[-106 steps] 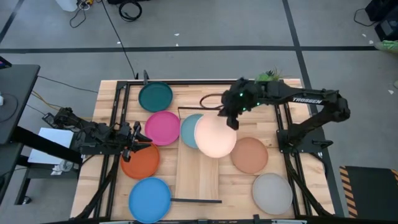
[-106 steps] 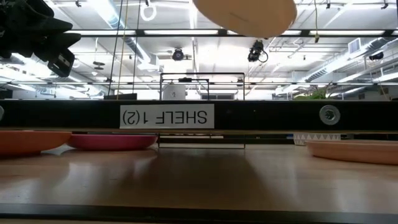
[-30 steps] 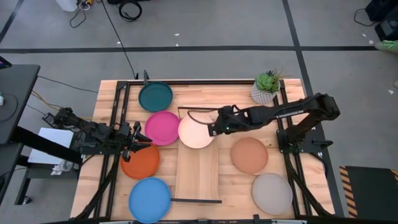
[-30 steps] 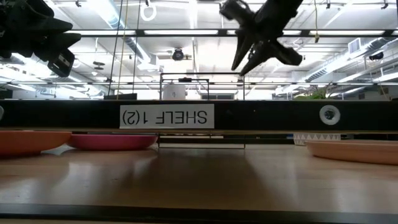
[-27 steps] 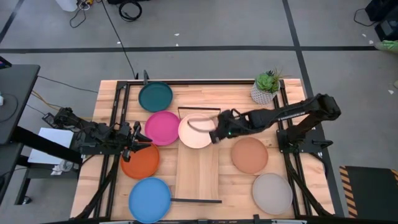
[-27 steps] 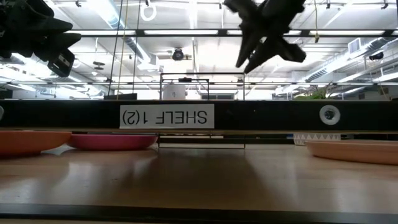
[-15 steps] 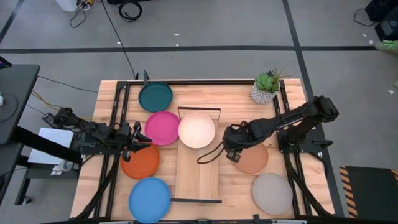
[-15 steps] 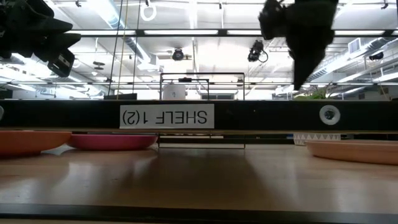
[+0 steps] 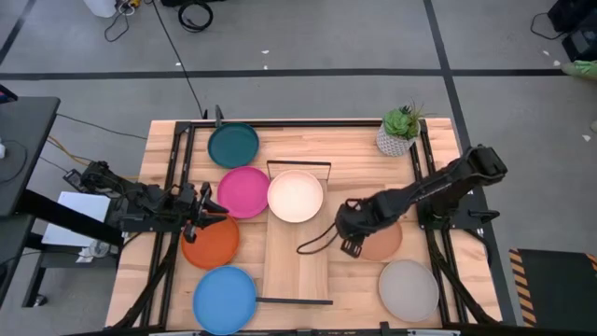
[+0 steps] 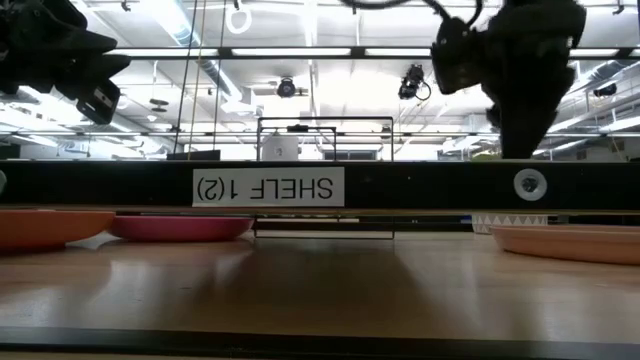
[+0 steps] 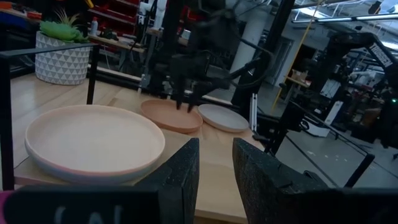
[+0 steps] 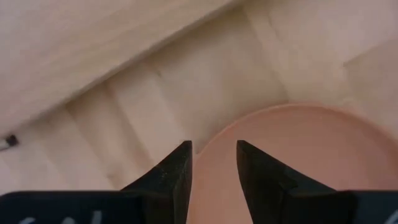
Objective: Place and stack plates onto a shelf
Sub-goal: Stack the light brown plate on top of the peach plate on the shelf, then stack the gray plate on top of the light brown plate on the shelf
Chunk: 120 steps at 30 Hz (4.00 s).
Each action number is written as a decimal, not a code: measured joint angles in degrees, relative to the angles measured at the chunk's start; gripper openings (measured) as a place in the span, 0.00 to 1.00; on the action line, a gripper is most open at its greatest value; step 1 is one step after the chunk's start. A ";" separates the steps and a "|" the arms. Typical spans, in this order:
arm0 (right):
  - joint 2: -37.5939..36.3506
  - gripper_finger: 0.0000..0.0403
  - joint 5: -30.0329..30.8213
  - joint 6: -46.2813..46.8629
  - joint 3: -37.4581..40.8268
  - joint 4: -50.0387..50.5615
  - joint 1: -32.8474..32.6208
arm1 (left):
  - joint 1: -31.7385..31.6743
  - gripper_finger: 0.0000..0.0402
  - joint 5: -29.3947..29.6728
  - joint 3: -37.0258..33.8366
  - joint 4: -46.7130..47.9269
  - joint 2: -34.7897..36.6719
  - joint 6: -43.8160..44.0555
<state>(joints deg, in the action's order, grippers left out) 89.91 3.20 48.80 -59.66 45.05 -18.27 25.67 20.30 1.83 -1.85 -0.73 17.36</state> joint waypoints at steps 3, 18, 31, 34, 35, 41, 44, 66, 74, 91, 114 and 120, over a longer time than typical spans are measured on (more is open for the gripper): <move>0.00 0.32 1.53 6.14 0.02 0.01 -2.93 | 0.00 0.26 0.00 0.00 0.05 -0.02 0.00; 10.39 0.32 1.11 14.27 -0.11 0.18 -8.34 | 0.00 0.26 0.00 -0.02 0.00 0.00 0.00; 13.62 0.23 -0.28 10.31 -0.19 0.99 -8.40 | 0.00 0.26 -0.01 0.00 -0.09 -0.02 0.00; 13.54 0.12 -1.31 10.20 -0.22 1.45 -8.17 | 0.00 0.26 0.00 0.00 0.04 -0.02 0.00; 13.36 0.08 -1.74 10.22 -0.31 1.85 -7.97 | 0.00 0.26 0.01 0.00 -0.05 -0.02 0.00; 12.85 0.06 -3.63 10.53 -6.76 12.37 -7.32 | 0.00 0.26 0.01 0.00 -0.05 -0.02 0.00; 12.85 0.04 -1.73 8.35 -12.93 19.55 -7.50 | 0.01 0.26 0.01 0.00 -0.01 -0.01 -0.01; 13.14 0.04 18.17 -69.82 -22.79 6.90 -4.00 | 0.00 0.26 0.00 -0.02 0.04 -0.02 -0.02; 13.18 0.05 16.47 -78.97 -17.96 -2.19 3.97 | 0.00 0.26 0.00 -0.01 -0.04 -0.02 0.00; 13.18 0.19 12.42 -80.05 -13.16 -13.54 9.08 | 0.02 0.26 0.00 -0.01 -0.04 -0.02 -0.02; 12.41 0.24 21.19 -75.64 -13.18 -13.33 4.88 | 0.01 0.26 0.00 -0.02 -0.04 -0.01 -0.01; 12.00 0.24 24.06 -76.34 -13.19 -15.28 4.25 | 0.00 0.26 0.00 -0.02 -0.06 -0.02 0.00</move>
<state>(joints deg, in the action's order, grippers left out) 101.90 27.26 -27.54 -72.85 29.76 -14.02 25.67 20.29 1.80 -1.91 -0.75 17.37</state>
